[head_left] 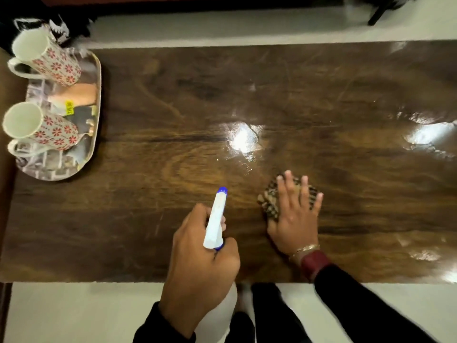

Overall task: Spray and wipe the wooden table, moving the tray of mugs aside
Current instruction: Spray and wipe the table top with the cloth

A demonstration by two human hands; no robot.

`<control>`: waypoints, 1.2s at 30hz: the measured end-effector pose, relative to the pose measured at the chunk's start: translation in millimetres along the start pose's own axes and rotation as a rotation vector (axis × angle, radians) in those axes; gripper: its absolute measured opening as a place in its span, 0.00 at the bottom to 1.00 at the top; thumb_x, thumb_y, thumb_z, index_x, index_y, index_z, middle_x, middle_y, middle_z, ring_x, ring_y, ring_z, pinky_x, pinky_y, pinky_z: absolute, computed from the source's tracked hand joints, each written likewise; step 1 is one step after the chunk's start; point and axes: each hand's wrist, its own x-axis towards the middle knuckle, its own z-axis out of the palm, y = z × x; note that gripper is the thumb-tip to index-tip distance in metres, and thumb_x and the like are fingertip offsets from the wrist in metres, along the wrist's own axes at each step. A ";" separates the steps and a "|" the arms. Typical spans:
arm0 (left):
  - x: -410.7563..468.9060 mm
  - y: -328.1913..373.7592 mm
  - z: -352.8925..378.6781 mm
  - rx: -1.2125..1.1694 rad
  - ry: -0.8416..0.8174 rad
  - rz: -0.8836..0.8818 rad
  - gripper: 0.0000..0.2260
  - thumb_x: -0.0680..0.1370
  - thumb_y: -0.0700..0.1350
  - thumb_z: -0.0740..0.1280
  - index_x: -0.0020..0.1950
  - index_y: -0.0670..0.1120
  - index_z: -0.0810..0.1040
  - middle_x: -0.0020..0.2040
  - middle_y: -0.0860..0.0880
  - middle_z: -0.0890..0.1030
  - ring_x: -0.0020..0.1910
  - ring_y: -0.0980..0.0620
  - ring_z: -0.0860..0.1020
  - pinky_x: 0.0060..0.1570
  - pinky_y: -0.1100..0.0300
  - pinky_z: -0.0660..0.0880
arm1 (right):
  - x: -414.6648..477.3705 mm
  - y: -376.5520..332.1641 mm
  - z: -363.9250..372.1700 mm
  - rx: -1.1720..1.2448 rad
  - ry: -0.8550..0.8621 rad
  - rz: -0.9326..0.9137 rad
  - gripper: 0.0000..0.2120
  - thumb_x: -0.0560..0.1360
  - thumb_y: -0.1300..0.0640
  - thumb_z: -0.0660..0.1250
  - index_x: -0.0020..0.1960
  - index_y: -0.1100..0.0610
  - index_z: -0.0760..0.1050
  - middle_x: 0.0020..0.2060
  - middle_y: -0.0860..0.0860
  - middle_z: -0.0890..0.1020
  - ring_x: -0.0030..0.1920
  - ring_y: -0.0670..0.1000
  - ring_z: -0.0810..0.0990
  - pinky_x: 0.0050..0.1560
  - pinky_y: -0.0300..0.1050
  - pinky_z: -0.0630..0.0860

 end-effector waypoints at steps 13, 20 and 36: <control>92.2 55.4 28.3 0.040 0.039 0.000 0.07 0.72 0.43 0.68 0.48 0.49 0.75 0.42 0.48 0.80 0.42 0.48 0.79 0.41 0.52 0.76 | 107.3 -115.3 -1.9 -0.103 0.036 -0.347 0.28 0.86 0.57 0.38 0.86 0.51 0.46 0.86 0.52 0.47 0.83 0.67 0.38 0.79 0.71 0.40; 147.5 71.8 29.8 0.009 0.007 -0.028 0.08 0.67 0.44 0.64 0.43 0.42 0.72 0.35 0.44 0.75 0.32 0.46 0.74 0.35 0.44 0.74 | 115.9 24.4 -41.9 0.010 -0.020 -0.081 0.48 0.65 0.43 0.61 0.84 0.52 0.56 0.85 0.52 0.55 0.84 0.64 0.54 0.73 0.81 0.55; 186.4 61.8 32.9 0.030 -0.005 0.009 0.08 0.71 0.43 0.68 0.40 0.53 0.70 0.35 0.60 0.77 0.32 0.57 0.76 0.29 0.67 0.71 | 213.0 -104.7 -41.0 -0.053 -0.039 -0.268 0.36 0.84 0.45 0.57 0.86 0.51 0.43 0.86 0.51 0.42 0.84 0.65 0.42 0.77 0.78 0.47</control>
